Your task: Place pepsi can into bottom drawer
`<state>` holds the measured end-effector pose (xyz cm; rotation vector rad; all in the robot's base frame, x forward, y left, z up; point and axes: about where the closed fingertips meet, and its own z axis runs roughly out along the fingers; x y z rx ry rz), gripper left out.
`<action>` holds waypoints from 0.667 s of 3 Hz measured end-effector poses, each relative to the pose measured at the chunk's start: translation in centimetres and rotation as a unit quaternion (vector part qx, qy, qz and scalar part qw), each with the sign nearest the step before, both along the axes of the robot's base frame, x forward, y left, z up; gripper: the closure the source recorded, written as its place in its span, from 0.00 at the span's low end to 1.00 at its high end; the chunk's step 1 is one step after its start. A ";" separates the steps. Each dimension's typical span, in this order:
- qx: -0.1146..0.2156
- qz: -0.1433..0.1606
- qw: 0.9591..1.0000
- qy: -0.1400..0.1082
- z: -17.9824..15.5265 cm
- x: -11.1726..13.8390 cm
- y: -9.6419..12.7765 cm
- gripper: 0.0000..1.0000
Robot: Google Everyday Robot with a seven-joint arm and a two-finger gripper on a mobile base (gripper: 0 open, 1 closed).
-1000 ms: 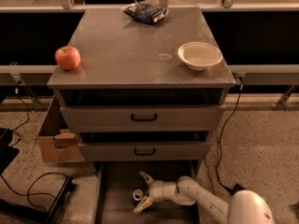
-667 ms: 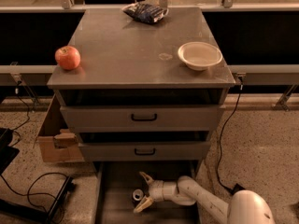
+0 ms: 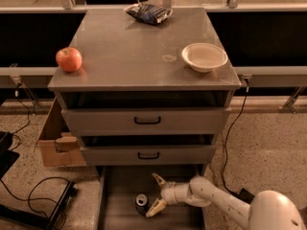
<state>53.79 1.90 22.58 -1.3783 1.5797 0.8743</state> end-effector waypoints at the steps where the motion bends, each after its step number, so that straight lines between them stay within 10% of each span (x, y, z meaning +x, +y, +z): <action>1: -0.119 -0.029 0.992 0.012 2.9 -1.2 -7.4 0.00; 2: -0.201 -0.068 0.977 0.024 6.0 -1.5 -11.3 0.00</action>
Offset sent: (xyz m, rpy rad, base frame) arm -0.1746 -0.0995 0.1230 -0.6119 0.2042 0.0314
